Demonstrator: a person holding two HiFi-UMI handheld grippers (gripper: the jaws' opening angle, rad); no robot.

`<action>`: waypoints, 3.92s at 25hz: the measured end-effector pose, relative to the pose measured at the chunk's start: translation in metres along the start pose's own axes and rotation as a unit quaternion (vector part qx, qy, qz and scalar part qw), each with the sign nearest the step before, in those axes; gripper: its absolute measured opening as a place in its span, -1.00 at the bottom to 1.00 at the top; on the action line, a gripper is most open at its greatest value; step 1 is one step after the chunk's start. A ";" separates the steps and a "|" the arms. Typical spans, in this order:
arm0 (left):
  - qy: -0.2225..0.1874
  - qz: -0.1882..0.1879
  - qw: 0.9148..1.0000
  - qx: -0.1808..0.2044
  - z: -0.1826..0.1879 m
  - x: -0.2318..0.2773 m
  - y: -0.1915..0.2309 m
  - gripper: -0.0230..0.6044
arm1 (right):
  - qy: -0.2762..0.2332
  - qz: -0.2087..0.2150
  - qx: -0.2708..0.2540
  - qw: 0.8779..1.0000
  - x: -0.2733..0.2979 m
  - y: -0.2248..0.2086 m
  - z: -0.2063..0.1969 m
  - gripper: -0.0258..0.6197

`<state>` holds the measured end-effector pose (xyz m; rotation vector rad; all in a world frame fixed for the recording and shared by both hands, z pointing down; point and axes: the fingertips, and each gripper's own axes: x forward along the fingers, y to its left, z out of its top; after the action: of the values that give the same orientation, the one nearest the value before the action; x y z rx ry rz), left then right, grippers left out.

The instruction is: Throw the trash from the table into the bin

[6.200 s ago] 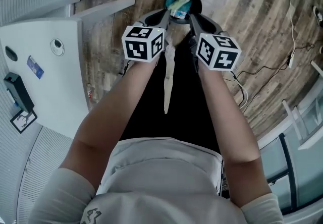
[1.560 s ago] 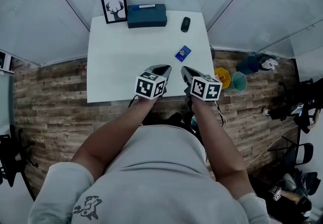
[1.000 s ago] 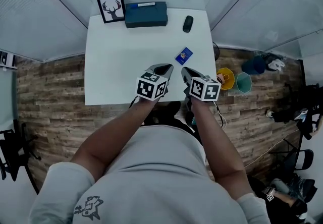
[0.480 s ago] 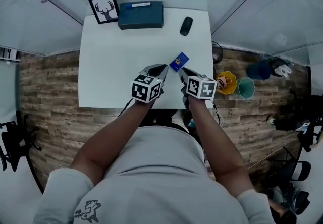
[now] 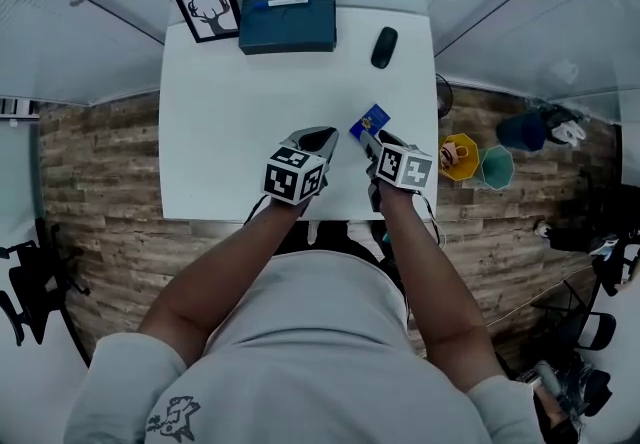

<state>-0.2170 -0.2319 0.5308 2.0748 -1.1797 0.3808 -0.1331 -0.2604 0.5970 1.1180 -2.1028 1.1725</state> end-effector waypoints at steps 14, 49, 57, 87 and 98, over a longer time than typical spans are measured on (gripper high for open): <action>0.048 -0.039 0.998 -0.001 -0.018 0.014 0.034 -0.91 | 0.011 -0.093 0.050 0.994 0.046 -0.030 -0.010 0.13; 0.066 -0.052 0.996 -0.024 -0.036 0.020 0.039 -0.91 | 0.017 -0.181 -0.005 0.983 0.051 -0.044 -0.018 0.00; 0.054 -0.050 0.997 -0.012 -0.030 0.018 0.017 -0.91 | -0.016 -0.157 -0.041 0.987 0.021 -0.032 -0.001 0.00; 0.047 -0.108 0.991 0.063 0.010 0.071 -0.108 -0.91 | -0.112 -0.158 -0.024 0.981 -0.122 -0.079 0.018 -0.01; 0.091 -0.204 0.967 0.122 -0.017 0.049 -0.141 -0.91 | -0.150 -0.224 0.077 0.960 -0.159 -0.065 -0.045 -0.02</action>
<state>-0.0712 -0.2042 0.5095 2.3680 -0.5980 0.5242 0.0095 -0.1742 0.5361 1.8284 -1.8353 1.0050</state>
